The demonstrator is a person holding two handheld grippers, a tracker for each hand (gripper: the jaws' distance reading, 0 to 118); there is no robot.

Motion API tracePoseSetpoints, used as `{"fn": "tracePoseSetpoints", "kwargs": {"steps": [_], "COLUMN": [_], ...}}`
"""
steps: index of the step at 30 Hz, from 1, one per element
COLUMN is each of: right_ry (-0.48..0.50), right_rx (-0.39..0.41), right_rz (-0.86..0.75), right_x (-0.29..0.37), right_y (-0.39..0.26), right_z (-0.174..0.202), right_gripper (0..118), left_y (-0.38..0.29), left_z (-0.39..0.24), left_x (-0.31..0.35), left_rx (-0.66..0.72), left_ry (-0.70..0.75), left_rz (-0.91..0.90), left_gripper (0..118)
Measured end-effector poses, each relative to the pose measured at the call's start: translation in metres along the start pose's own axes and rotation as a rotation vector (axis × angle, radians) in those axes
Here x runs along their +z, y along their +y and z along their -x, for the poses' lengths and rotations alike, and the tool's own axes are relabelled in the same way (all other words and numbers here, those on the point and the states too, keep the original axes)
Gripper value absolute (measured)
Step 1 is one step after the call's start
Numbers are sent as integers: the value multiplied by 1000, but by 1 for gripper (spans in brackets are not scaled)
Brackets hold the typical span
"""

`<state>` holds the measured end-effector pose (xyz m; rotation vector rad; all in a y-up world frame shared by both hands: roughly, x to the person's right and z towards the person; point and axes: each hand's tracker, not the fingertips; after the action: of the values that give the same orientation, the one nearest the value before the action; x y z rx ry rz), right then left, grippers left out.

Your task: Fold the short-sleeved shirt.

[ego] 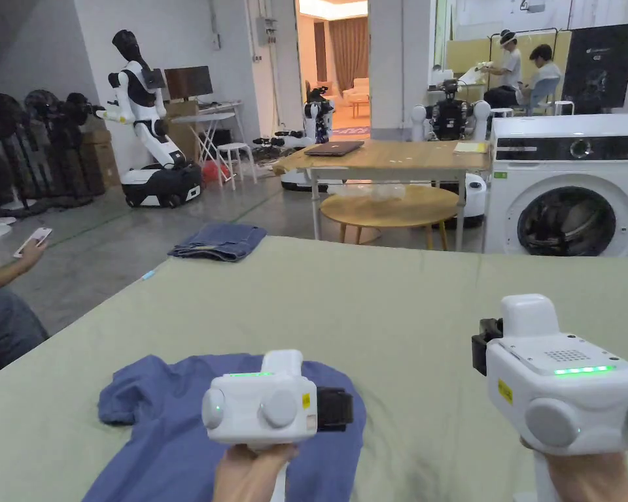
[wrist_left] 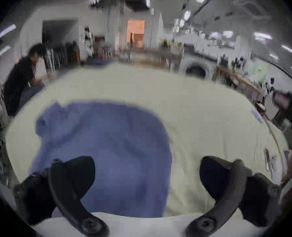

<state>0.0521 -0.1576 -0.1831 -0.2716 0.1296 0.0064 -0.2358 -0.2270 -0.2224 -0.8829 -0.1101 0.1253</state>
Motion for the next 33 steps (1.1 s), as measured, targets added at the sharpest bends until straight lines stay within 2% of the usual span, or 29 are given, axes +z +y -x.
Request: {"fn": "tracePoseSetpoints", "kwargs": {"steps": [3, 6, 8, 10, 12, 14, 15, 16, 18, 19, 22, 25, 28, 30, 33], "right_ry": [-12, -54, -89, -109, -131, -129, -127, -127, -126, -118, -104, -97, -114, -128, -160], "right_rx": [-3, 26, 37, 6, -68, -152, -178, -201, -220, -231, -247, -243, -239, -255, -287], "right_rz": [36, 72, 94, 111, 122, 102, 98, 99, 94, 85, 63, 53, 23, -4, -40], "right_x": [0, 4, 7, 5, 6, 9, 10, 12, 14, 16, 24, 31, 46, 57, 75], "right_y": [-12, -25, -33, -36, -38, -38, -37, -36, -33, -31, -26, -19, -12, -8, -3], "right_z": [-19, -39, -52, -65, -72, -79, -80, -79, -80, -81, -80, -85, -93, -103, -122], "right_gripper": [0, 0, 0, 0, 0, 0, 0, 0, 0, 0, 0, 0, 0, 0, 0], "left_y": [-27, -59, -61, -57, -47, -37, -34, -33, -36, -38, -35, -2, 40, 68, 93], "left_z": [-3, 3, -12, -18, -6, 14, 27, 47, 80, 90, 93, 68, 30, -3, -71], "left_x": [-52, -91, -84, -85, -79, -63, -57, -54, -50, -45, -18, 9, 48, 71, 98], "left_rx": [110, 156, -8, -23, 36, 151, 218, 305, 499, 572, 580, 464, 368, 304, 122], "left_ry": [-51, 46, 80, 109, 74, 60, 69, 54, -63, -73, -65, -111, -136, -216, -345], "left_rz": [154, 294, 176, 220, 205, 147, 122, 106, 120, 113, -8, -50, -203, -294, -403], "left_gripper": [118, 118, 118, 117, 108, 72, 41, 2, 2, 2, 2, 2, 2, 2, 2]}}
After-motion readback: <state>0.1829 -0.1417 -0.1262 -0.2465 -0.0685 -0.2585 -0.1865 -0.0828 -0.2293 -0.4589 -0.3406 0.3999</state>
